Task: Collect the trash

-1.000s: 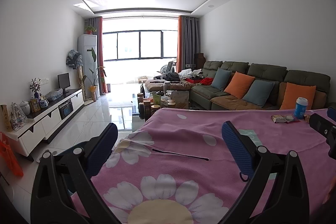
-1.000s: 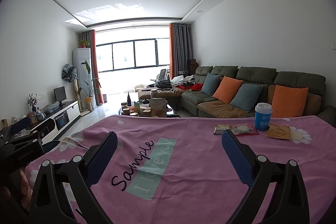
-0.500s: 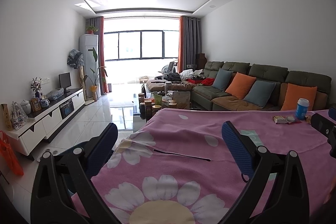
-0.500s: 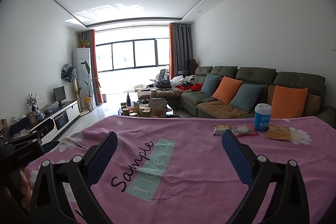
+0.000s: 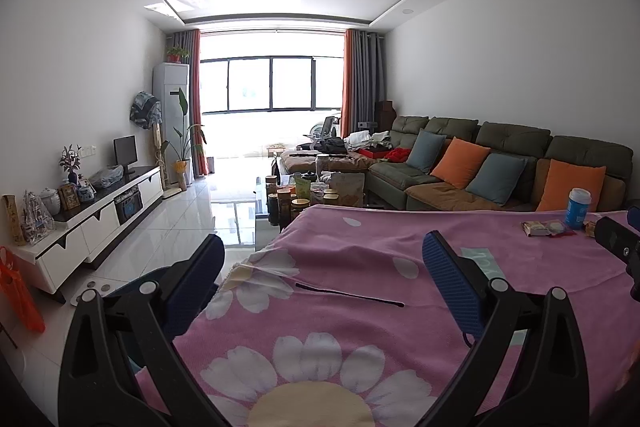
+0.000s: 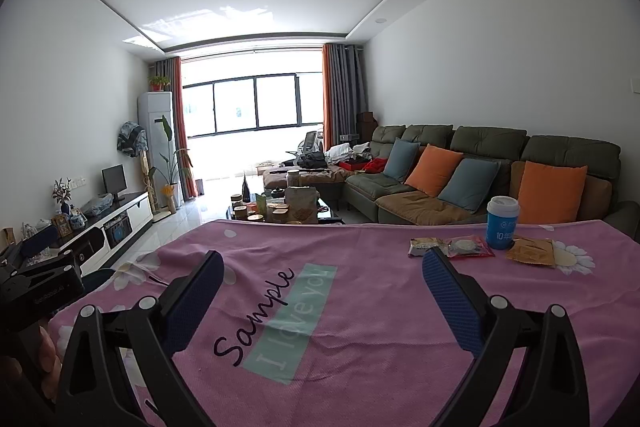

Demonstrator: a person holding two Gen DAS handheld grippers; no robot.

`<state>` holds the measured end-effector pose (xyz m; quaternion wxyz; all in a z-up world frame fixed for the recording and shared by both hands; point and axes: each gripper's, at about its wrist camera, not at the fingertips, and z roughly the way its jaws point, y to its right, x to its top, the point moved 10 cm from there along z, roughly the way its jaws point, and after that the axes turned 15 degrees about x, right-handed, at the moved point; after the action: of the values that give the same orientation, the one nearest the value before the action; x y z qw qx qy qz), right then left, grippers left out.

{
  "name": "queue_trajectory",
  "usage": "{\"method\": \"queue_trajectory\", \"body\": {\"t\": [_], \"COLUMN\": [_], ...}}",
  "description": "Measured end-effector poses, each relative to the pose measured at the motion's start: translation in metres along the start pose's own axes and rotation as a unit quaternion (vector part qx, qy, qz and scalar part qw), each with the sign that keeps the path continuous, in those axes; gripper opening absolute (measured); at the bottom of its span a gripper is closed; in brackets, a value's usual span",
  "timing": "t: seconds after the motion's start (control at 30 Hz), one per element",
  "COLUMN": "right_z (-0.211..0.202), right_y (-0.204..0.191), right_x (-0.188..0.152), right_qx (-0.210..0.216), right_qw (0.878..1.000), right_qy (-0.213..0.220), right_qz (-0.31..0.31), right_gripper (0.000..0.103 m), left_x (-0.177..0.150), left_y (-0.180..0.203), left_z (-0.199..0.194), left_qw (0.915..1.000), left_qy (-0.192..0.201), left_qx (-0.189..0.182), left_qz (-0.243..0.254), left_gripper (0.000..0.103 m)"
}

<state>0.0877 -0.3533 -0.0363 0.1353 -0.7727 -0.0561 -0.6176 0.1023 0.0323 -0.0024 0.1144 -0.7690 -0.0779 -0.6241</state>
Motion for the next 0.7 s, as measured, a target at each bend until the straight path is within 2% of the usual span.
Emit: {"method": "queue_trajectory", "body": {"t": [0.7], "right_z": [-0.001], "right_y": [0.0002], "right_x": [-0.001], "right_qx": [-0.001], "right_qw": [1.0], "right_qy": [0.0], "right_qz": [0.002], "right_gripper": [0.096], "left_x": [-0.0003], "left_y": [-0.0002], "left_z": [-0.0003], "left_qw": [1.0], "left_qy": [0.001], "left_qx": [0.004], "left_qz": [-0.002], "left_gripper": [0.097]}}
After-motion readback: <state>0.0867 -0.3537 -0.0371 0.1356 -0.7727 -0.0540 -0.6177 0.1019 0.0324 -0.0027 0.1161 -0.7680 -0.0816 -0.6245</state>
